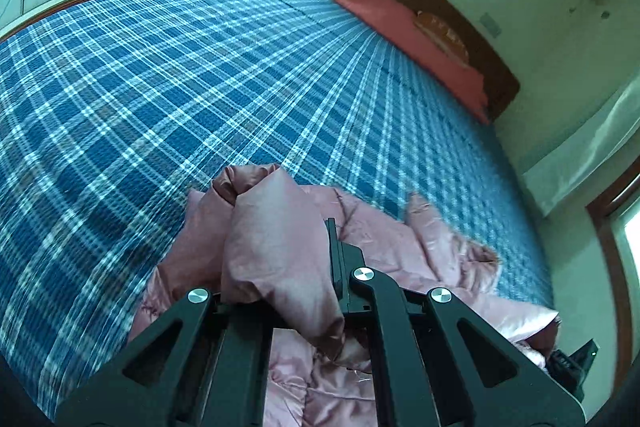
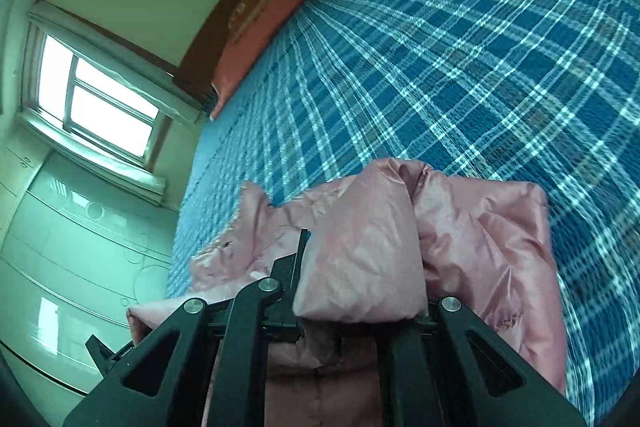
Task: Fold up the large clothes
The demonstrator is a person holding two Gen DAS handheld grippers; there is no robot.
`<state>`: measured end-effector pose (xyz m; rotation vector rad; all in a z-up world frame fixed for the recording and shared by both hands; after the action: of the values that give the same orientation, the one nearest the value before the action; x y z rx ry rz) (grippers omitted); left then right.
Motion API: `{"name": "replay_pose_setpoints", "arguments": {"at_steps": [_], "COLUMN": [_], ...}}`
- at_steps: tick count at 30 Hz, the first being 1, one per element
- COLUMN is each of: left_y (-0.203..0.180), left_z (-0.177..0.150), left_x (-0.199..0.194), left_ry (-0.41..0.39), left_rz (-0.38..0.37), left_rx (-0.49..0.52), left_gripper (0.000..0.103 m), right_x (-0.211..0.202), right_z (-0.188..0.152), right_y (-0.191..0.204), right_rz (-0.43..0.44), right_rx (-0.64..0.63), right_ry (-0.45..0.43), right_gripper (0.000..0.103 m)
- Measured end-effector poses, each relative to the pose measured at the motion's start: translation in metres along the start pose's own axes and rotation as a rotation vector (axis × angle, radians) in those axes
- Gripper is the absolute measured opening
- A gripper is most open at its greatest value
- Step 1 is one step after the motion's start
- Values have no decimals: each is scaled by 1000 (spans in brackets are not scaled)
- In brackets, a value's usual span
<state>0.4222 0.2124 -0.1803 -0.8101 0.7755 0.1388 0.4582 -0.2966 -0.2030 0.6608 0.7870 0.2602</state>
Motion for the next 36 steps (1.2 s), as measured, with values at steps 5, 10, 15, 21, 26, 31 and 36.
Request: {"name": "replay_pose_setpoints", "arguments": {"at_steps": [5,10,15,21,26,31,36], "left_y": [-7,-24,-35,-36,-42,-29,-25], "left_z": [4,11,7,-16,-6,-4,-9], "left_x": [5,-23,-56,-31,0,41,66], "left_ry": [7,-11,-67,-45,-75,-42,-1], "left_rz": [-3,-81,-85,25,77,159,216], "left_rx": [14,8,79,229,254,253,278], "left_gripper": [9,58,60,56,56,56,57], "right_x": [2,-30,-52,-18,23,73,97], "right_z": [6,16,10,-11,-4,-10,-14], "right_y": [2,16,29,46,75,84,73], "right_rz": [4,22,-11,-157,-230,-292,-308], "right_rx": [-9,-47,-127,-316,-480,-593,-583], "right_ry": [6,-61,-82,14,57,137,183], "right_gripper": [25,62,62,61,58,58,58]}}
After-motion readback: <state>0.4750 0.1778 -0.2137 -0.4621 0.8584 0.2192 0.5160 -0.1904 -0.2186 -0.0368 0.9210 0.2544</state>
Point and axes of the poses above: each gripper's, at about its wrist camera, not at the fingertips, and x roughly the way its jaws point, y to its left, z to its top, the point moved 9 cm from there along x, roughly the way its jaws point, and after that the axes turned 12 degrees about -x, right-handed, at the moved point
